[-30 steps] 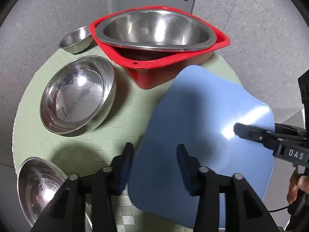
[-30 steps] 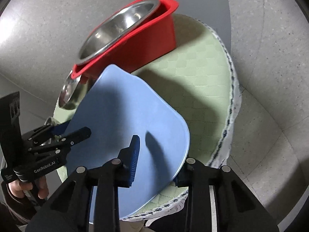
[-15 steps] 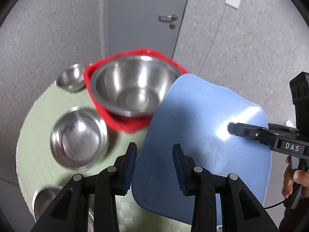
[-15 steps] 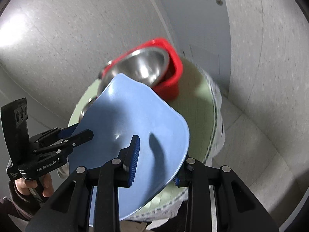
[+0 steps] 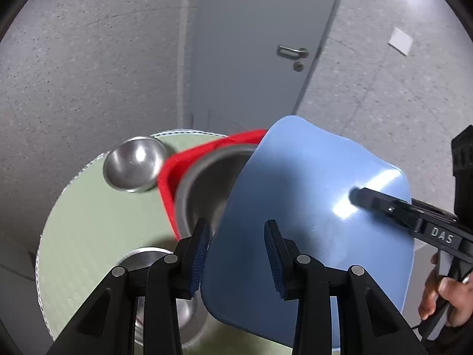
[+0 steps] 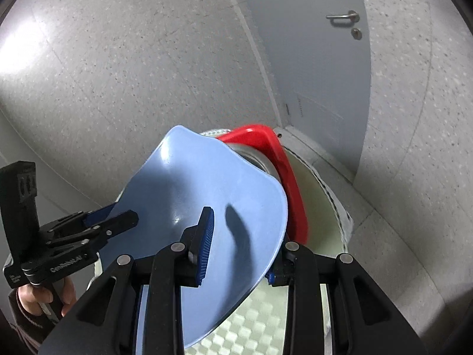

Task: Organize plates and bowls
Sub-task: 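Carry the blue plate with the right gripper and lay it onto the bowl in the basket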

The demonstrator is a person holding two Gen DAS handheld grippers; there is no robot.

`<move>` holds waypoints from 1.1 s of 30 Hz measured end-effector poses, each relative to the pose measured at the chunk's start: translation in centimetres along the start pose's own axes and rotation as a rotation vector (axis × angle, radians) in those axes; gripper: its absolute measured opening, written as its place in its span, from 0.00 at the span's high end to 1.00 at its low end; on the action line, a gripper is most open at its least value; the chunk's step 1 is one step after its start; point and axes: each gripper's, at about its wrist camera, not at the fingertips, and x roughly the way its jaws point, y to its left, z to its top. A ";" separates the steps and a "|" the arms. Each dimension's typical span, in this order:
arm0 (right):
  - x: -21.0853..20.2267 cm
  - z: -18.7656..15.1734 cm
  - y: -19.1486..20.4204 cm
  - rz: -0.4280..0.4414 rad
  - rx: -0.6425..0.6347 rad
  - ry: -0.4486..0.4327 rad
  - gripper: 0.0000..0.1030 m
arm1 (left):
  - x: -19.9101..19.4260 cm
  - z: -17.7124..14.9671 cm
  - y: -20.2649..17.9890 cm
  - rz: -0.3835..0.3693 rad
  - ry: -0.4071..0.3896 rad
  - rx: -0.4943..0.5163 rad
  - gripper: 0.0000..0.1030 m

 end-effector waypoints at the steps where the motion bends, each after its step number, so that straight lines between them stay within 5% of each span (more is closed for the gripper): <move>1: 0.5 0.4 0.0 -0.002 -0.001 0.000 0.71 | 0.3 0.4 0.2 0.004 -0.001 0.000 0.68; 21: 8.8 1.2 -1.4 -0.043 -0.007 0.120 0.67 | 10.3 3.6 3.0 0.049 0.075 -0.002 0.66; 24: 8.8 1.1 -1.0 -0.053 -0.021 0.122 0.58 | 10.4 3.3 3.3 0.037 0.072 -0.006 0.61; 30: 7.6 1.0 -0.3 -0.060 -0.040 0.105 0.43 | 9.2 2.3 3.7 0.045 0.035 -0.025 0.24; 33: 7.3 1.0 0.0 -0.068 -0.049 0.091 0.34 | 8.7 2.0 3.9 0.044 0.025 -0.044 0.20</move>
